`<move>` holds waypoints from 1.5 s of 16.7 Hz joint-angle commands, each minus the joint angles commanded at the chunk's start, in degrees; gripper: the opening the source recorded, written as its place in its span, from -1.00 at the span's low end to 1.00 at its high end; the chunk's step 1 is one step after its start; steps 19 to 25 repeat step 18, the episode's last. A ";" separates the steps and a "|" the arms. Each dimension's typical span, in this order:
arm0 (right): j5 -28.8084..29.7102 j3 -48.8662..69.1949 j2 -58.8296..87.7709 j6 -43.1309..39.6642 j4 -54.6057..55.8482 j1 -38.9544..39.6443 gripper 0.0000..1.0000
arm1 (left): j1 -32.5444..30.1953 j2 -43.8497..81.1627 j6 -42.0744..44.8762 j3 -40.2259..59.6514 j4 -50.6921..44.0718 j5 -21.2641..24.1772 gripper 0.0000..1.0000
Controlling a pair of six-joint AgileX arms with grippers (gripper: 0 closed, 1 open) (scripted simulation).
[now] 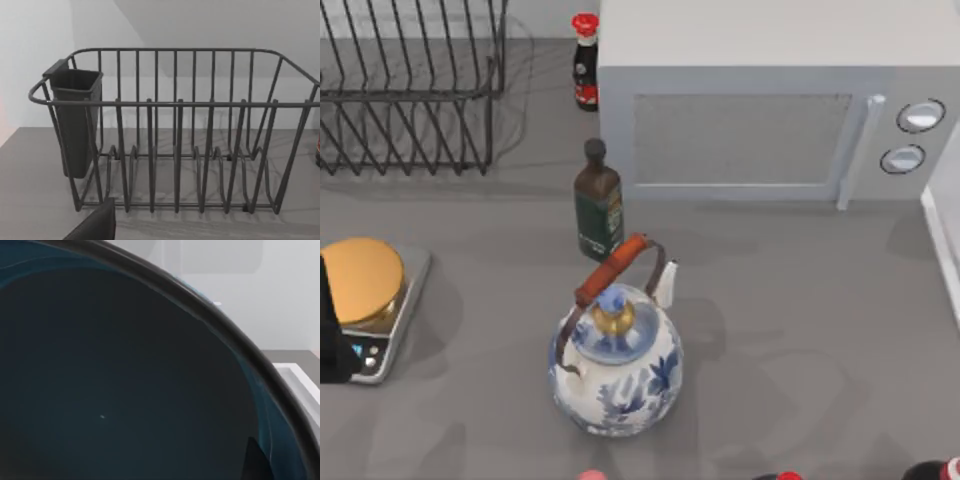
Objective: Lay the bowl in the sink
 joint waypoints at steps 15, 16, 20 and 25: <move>0.00 0.00 0.00 0.00 0.00 0.00 1.00 | 0.00 0.00 0.00 0.00 0.00 0.00 1.00; 0.00 0.00 0.00 0.00 0.00 0.00 1.00 | 0.00 0.00 0.00 0.00 0.00 0.00 1.00; 0.00 0.00 0.00 0.00 0.00 0.00 1.00 | 0.00 0.00 0.00 0.00 0.00 0.00 1.00; 0.00 0.00 0.00 0.00 0.00 0.00 1.00 | 0.00 0.00 0.00 0.00 0.00 0.00 1.00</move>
